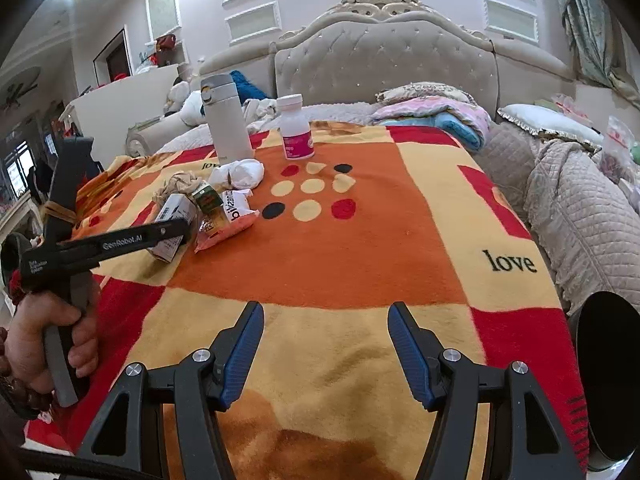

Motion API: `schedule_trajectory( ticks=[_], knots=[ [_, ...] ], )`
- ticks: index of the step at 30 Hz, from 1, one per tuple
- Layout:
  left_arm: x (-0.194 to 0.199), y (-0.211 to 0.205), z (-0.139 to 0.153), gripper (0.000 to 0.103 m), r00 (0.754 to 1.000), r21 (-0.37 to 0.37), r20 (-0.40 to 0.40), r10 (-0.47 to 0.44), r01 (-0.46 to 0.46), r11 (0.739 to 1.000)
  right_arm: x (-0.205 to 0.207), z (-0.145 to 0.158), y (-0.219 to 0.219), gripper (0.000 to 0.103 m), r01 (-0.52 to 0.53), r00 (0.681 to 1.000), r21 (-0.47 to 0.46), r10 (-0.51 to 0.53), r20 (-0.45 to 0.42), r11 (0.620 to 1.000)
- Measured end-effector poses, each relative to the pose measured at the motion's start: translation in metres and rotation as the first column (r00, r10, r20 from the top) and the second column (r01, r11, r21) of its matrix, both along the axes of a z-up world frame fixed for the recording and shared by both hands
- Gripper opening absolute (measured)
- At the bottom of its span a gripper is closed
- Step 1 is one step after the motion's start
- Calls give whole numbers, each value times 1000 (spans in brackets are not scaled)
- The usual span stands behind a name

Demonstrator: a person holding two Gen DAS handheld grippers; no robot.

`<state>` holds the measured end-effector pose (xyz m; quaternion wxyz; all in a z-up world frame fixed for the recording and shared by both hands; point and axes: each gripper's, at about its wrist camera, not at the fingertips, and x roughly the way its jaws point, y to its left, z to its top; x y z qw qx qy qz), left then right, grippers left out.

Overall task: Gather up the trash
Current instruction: 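Grasp the white barcode box with the left tool while the right tool grasps the pink snack wrapper, then carry the barcode box and snack wrapper over the black bin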

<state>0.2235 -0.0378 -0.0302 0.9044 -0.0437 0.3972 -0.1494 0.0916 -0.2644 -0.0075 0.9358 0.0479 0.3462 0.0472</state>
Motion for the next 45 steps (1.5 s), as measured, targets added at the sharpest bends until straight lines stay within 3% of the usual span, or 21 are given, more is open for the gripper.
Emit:
schedule_trajectory(
  ticks=[4,7,11,19,24,25,28,35,41,45],
  knots=[
    [-28,24,14,27,999,-85,32,9,-7,996,-1,6,3,62,-15,999,16,15,41,1000],
    [-53,38,19,27,998,-64,48,33,-30,998,9,12,15,74,-115,990,69,109,86,991],
    [-66,49,1,27,998,-53,16,59,-58,997,51,11,47,75,-233,972,77,231,45,969],
    [-64,57,-3,27,995,-100,-12,94,-95,990,123,1,107,75,-353,935,-105,351,-44,930],
    [-64,57,-4,27,996,-106,-11,88,-89,990,157,-13,118,75,-348,936,-121,337,-103,930],
    [-64,57,-4,27,996,-106,-11,88,-89,990,163,-15,120,74,-341,938,-127,329,-112,931],
    [-63,57,-4,27,996,-105,-12,86,-87,991,171,-21,123,56,-347,932,-129,327,-154,929],
    [-63,57,-4,27,996,-108,-11,88,-89,990,140,-19,113,54,-324,940,-151,300,-161,934],
    [-63,57,-4,27,996,-107,-12,86,-87,990,93,-18,69,54,-237,961,-141,210,-181,961],
    [-64,58,-4,27,997,-116,-6,79,-79,990,54,-10,33,54,-163,979,-77,152,-134,984]
  ],
)
